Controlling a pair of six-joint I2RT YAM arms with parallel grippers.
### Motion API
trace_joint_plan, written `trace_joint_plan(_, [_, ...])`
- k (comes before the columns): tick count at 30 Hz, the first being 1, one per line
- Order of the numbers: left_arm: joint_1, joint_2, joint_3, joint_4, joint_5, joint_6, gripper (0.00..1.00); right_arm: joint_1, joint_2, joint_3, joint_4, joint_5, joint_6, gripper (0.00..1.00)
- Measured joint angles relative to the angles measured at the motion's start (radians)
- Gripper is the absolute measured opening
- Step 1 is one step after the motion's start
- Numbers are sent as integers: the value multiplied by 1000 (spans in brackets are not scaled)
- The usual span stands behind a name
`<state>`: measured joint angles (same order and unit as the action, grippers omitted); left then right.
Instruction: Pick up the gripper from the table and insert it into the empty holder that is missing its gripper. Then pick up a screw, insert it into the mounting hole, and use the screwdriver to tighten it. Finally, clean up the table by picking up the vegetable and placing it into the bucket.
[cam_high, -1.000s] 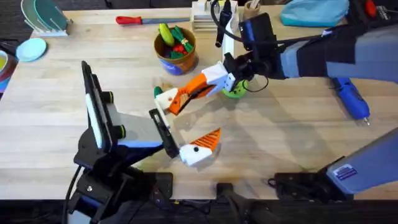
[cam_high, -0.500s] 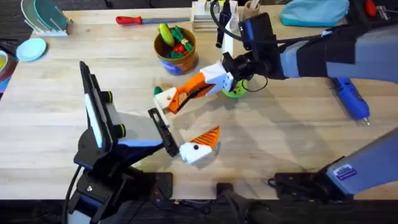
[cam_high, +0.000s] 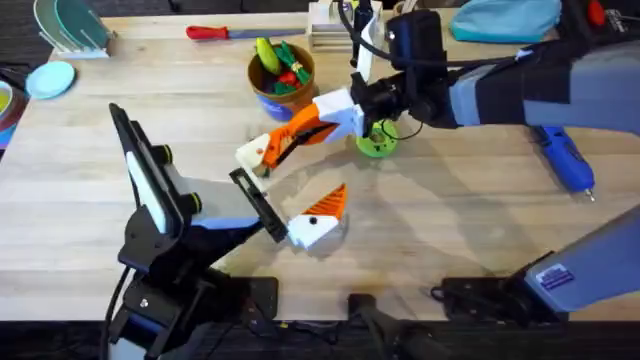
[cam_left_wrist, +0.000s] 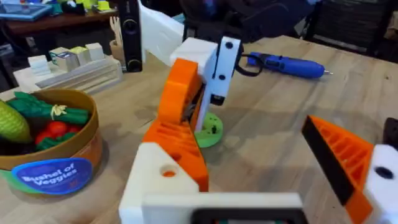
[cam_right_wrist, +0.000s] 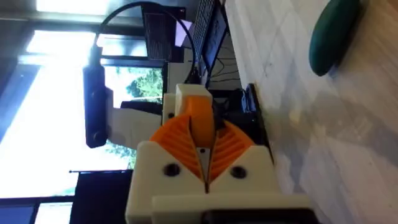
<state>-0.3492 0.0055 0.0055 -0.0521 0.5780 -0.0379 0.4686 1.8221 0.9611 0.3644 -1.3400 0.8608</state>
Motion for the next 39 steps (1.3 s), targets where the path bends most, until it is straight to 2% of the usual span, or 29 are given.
trace_joint_plan(14, [0, 9, 0, -1, -80, -34, 993, 39, 0, 3, 26, 117, 87, 8])
trace_joint_plan(24, [15, 8, 0, -3, -184, -34, 993, 138, 0, 3, 155, 260, 157, 7])
trace_joint_plan(34, [21, 8, 0, -5, -237, -34, 993, 173, 0, 3, 185, 348, 164, 7])
trace_joint_plan(35, [21, 7, 0, -5, -239, -34, 993, 173, 0, 3, 185, 349, 166, 28])
trace_joint_plan(39, [21, 7, 0, -5, -237, -33, 993, 172, 0, 3, 183, 348, 165, 228])
